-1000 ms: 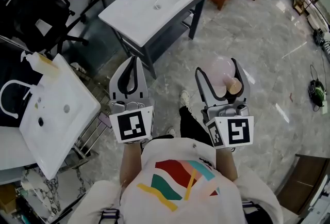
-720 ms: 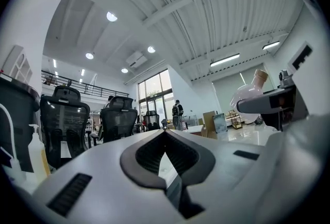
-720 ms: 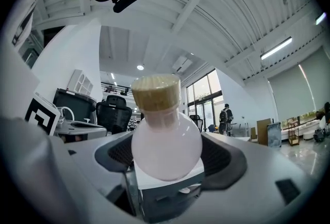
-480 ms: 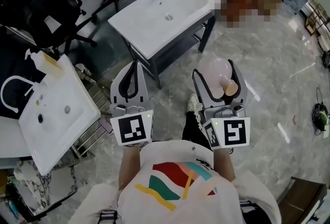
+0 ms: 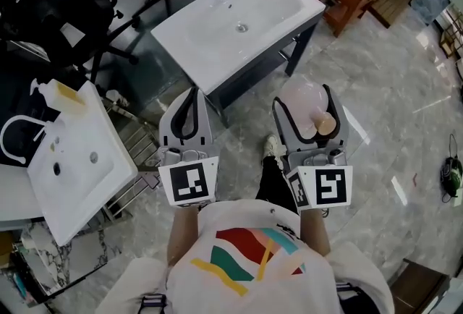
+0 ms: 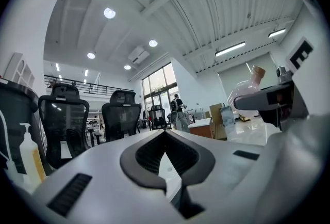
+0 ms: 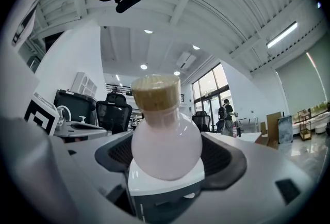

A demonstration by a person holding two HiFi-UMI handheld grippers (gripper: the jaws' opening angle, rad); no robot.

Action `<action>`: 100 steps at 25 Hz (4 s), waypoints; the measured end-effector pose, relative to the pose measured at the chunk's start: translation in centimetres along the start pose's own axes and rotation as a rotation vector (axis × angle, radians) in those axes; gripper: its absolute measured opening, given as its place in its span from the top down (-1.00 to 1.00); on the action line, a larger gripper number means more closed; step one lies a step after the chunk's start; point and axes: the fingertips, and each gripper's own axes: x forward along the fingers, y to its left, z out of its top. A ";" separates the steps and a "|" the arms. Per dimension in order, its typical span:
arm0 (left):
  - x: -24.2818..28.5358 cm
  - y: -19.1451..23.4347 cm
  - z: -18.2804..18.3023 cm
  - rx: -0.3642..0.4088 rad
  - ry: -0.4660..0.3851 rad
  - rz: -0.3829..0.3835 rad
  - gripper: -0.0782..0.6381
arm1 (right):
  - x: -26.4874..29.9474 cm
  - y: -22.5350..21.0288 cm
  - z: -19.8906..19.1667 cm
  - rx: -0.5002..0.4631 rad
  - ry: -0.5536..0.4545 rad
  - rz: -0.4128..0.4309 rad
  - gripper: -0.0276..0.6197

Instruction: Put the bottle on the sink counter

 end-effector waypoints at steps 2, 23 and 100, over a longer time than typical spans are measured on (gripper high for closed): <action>1.4 -0.1 -0.2 -0.001 0.008 0.005 0.73 | 1.3 -0.7 -0.4 0.001 0.010 0.009 -0.26; 20.4 0.1 -0.7 -0.018 0.079 0.177 0.73 | 19.4 -10.9 -1.2 -0.011 0.055 0.218 -0.26; 15.8 20.3 -5.6 -0.036 0.190 0.642 0.73 | 35.8 9.9 -4.9 -0.002 0.113 0.719 -0.26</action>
